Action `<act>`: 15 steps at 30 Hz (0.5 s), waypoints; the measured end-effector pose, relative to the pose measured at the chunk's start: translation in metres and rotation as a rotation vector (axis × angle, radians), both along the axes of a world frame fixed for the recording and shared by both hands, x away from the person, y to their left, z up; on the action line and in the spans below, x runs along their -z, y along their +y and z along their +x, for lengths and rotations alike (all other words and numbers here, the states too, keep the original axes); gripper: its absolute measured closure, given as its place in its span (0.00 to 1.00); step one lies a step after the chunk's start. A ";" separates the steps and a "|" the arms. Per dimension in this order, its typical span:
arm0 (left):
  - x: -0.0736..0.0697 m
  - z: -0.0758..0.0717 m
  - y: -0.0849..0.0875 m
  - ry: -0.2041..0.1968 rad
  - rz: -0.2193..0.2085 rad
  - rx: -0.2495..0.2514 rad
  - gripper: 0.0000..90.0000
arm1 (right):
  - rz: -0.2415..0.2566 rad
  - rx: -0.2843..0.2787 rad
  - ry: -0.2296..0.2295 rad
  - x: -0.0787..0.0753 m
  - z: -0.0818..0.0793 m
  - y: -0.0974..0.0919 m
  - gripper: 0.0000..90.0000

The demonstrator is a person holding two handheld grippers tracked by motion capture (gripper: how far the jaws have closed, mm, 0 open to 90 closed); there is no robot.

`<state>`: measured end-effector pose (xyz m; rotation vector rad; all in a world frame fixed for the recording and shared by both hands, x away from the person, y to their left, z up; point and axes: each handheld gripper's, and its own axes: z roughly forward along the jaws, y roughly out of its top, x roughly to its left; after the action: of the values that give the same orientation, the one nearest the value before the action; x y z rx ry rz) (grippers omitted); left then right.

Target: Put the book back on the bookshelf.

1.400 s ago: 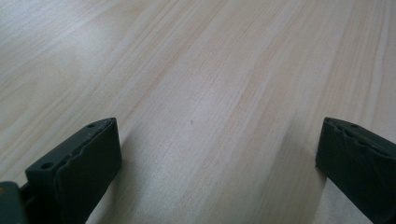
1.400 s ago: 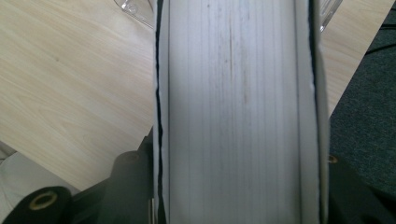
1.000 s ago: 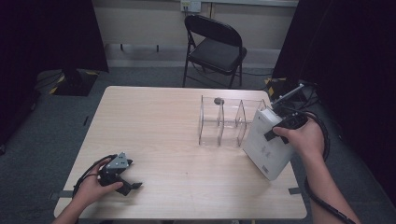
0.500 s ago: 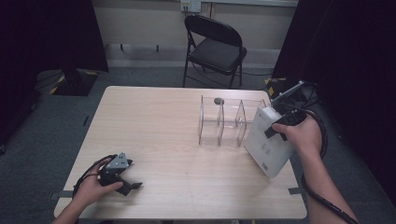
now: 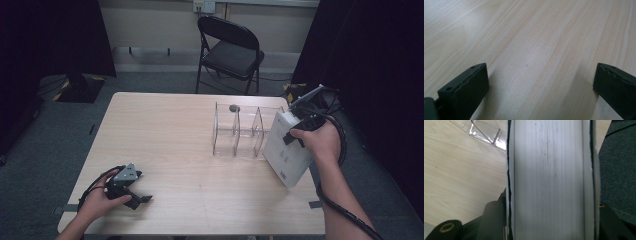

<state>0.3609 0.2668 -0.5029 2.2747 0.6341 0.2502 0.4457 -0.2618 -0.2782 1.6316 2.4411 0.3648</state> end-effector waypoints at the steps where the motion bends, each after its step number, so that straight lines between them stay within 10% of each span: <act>1: 0.000 0.000 0.000 0.000 0.000 0.000 0.00 | 0.000 0.011 0.003 0.000 0.001 0.000 0.58; 15: 0.000 0.000 0.000 0.000 0.000 0.000 0.00 | -0.005 0.053 -0.002 0.004 0.008 0.005 0.58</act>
<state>0.3609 0.2668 -0.5029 2.2744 0.6344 0.2502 0.4536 -0.2567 -0.2820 1.6889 2.3904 0.3515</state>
